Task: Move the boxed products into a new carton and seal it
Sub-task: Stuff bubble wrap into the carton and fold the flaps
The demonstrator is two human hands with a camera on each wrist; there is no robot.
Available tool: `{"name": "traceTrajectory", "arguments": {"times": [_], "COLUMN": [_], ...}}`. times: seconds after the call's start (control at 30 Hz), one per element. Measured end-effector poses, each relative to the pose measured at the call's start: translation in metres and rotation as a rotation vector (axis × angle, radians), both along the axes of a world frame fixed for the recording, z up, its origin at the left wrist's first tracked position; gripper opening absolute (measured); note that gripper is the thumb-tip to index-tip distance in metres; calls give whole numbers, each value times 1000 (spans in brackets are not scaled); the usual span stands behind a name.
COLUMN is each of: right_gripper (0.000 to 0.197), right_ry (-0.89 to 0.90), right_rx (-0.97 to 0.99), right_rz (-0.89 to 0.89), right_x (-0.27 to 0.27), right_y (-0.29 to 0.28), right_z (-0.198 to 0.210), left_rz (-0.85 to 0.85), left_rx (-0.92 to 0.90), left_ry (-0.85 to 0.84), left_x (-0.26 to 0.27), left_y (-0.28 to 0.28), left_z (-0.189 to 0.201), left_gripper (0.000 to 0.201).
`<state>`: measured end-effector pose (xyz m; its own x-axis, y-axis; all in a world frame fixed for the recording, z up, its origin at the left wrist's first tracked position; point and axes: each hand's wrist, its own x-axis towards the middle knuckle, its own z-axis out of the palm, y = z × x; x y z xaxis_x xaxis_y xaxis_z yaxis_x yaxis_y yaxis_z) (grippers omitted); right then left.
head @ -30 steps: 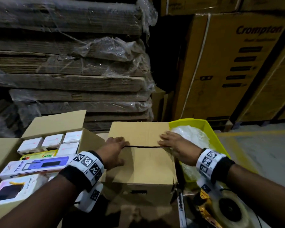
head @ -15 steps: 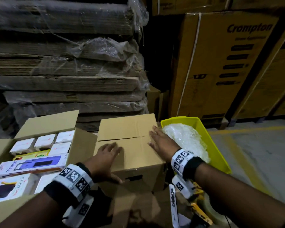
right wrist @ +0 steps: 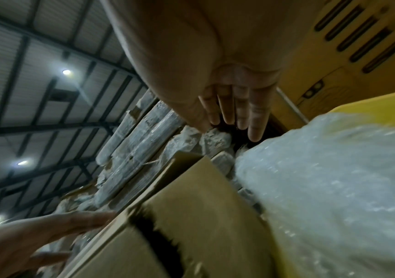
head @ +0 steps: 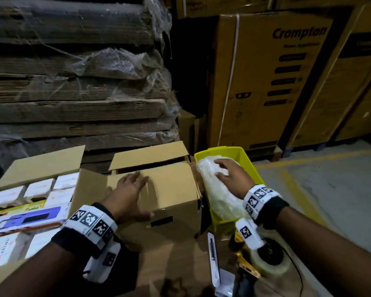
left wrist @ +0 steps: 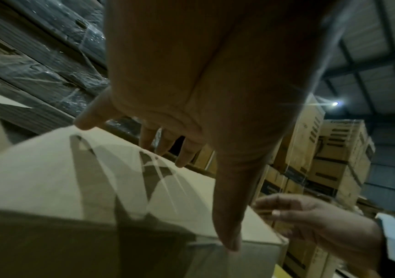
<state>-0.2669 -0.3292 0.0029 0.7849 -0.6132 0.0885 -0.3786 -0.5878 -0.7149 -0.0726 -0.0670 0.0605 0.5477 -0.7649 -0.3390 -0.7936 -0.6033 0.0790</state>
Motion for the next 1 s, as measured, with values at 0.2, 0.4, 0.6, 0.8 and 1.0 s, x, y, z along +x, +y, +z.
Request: {"name": "traceTrajectory", "arguments": {"times": [0.2, 0.4, 0.6, 0.8, 1.0], "right_gripper": [68, 135, 101, 40, 23], "right_ry": [288, 593, 632, 414, 118], "right_rx": [45, -72, -22, -33, -39], "right_rz": [-154, -109, -95, -170, -105], "right_x": [-28, -3, 8, -12, -58], "right_y": [-45, -45, -49, -69, -78], "right_z": [-10, -58, -88, -54, 14], "left_rz": [-159, -179, -145, -35, 38], "left_rx": [-295, -496, -447, -550, -735], "left_ry": [49, 169, 230, 372, 405], "left_x": [-51, -93, -108, -101, -103], "left_y": [-44, -90, -100, -102, -120], "left_z": [20, 4, -19, -22, -18], "left_gripper": [90, 69, 62, 65, 123]}}
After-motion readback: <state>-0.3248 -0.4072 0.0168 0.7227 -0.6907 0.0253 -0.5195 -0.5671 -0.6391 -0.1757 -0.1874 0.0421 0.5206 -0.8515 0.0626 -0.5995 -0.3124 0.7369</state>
